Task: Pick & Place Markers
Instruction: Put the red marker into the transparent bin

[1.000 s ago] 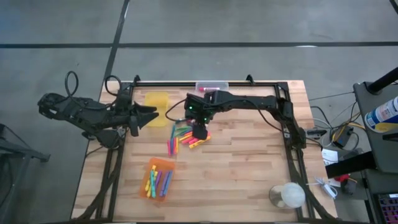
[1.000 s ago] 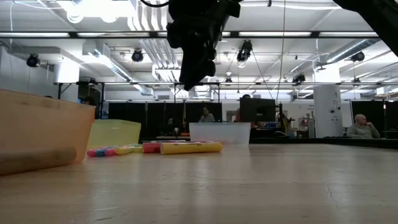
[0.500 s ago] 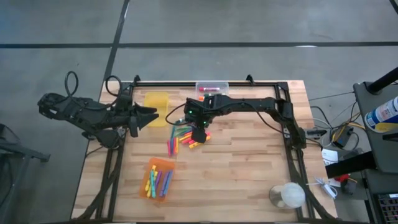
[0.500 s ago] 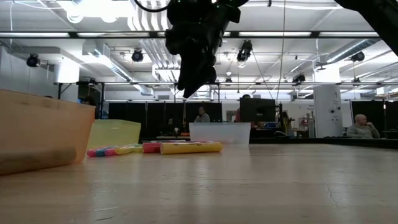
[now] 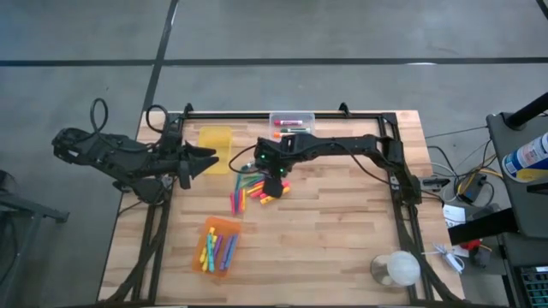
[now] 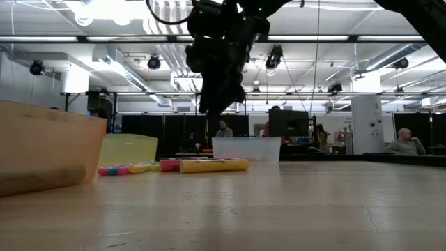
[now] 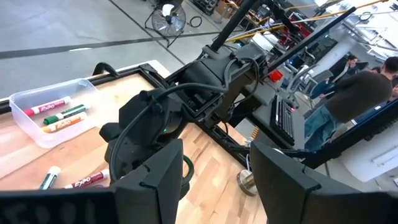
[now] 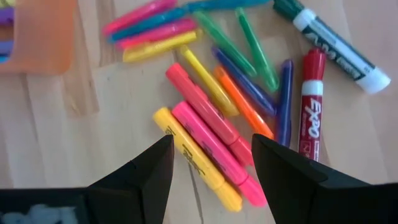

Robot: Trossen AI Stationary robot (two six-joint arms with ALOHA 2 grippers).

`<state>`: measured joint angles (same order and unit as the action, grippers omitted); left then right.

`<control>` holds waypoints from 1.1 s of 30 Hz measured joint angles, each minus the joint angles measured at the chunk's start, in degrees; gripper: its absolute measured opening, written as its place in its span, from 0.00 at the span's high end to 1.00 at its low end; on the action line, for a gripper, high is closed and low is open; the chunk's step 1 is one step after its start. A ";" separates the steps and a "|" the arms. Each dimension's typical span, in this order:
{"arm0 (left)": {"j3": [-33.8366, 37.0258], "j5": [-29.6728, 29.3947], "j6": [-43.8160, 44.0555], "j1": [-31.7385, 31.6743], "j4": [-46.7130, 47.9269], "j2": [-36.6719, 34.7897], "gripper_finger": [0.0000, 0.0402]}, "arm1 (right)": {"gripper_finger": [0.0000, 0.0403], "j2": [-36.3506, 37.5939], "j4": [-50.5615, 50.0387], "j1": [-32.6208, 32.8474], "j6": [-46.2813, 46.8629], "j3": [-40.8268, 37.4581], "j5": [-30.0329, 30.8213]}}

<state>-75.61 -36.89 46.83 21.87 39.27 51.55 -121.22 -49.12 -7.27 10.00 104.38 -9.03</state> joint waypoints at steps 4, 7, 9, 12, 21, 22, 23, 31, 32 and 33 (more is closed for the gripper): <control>0.00 -0.07 -0.24 0.04 0.01 0.21 0.55 | 0.48 -0.01 0.07 0.15 -1.02 -0.54 0.00; 0.00 -0.04 -0.21 0.04 0.00 0.40 0.55 | 0.48 -0.01 0.08 0.15 -0.85 -0.57 0.00; 0.00 -0.04 -0.20 0.04 -0.13 0.64 0.55 | 0.48 -0.01 0.06 0.13 -0.13 -0.52 0.02; 0.00 -0.03 -0.24 0.04 -0.21 0.76 0.55 | 0.48 -0.01 0.36 0.13 -0.95 -0.37 0.15; 0.00 -0.02 -0.20 0.02 -0.22 0.74 0.55 | 0.48 -0.01 0.42 0.03 -1.62 -0.37 0.23; 0.00 -0.02 -0.20 0.02 -0.22 0.74 0.55 | 0.48 -0.01 0.38 0.00 -1.48 -0.37 0.24; 0.00 -0.02 -0.20 0.02 -0.22 0.76 0.55 | 0.48 -0.01 0.18 0.00 -0.94 -0.36 0.25; 0.00 0.00 -0.44 0.00 -0.20 0.83 0.55 | 0.48 -0.01 0.04 -0.05 -0.94 0.07 3.08; 0.00 0.00 -0.44 0.00 -0.21 0.83 0.55 | 0.48 -0.01 0.09 -0.08 -1.36 0.07 3.16; 0.00 0.00 -0.46 0.00 -0.20 0.83 0.55 | 0.48 -0.01 0.19 -0.13 -1.60 0.07 3.33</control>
<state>-75.61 -36.89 46.37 21.87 39.06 52.38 -121.23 -48.92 -7.40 8.41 104.44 -5.70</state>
